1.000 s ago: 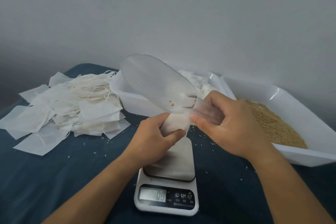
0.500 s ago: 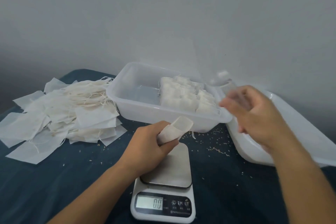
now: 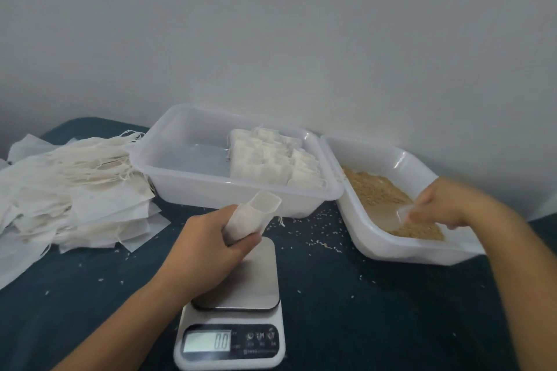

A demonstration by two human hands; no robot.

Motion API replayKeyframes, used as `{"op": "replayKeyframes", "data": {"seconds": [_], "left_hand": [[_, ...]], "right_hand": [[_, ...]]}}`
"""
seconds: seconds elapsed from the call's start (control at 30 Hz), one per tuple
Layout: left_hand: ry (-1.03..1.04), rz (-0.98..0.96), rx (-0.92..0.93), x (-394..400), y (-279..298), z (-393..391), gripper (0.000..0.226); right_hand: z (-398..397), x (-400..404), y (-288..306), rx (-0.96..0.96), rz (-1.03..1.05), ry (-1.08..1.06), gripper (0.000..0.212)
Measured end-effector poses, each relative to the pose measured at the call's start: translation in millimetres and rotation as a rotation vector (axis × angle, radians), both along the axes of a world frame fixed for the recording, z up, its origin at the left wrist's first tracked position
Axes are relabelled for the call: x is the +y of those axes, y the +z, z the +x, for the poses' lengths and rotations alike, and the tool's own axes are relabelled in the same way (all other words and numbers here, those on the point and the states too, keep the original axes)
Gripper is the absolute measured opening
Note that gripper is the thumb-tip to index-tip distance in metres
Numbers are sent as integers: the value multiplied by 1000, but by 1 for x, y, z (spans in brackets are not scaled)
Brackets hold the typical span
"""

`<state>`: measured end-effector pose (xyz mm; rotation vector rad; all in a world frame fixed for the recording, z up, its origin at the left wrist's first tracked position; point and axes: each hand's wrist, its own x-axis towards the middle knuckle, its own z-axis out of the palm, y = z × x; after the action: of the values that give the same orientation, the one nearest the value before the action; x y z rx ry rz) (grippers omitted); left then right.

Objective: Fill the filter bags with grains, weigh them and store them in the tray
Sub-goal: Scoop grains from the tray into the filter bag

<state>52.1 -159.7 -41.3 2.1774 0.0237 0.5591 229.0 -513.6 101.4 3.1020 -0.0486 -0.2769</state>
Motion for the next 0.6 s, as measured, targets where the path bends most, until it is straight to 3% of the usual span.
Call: {"op": "replayKeyframes", "data": {"seconds": [0.17,0.33,0.6], "left_hand": [[3,-19,9,2,1,-2,19],[6,1,-13,2,3,-3,31],[53,-15,27,1,3,-3,17]], "right_hand": [[7,15,-27,-45,23,25,38],[-6,-1,-29,-129,273,-37,37],[-42,11,-24,-373,548,-7,55]]}}
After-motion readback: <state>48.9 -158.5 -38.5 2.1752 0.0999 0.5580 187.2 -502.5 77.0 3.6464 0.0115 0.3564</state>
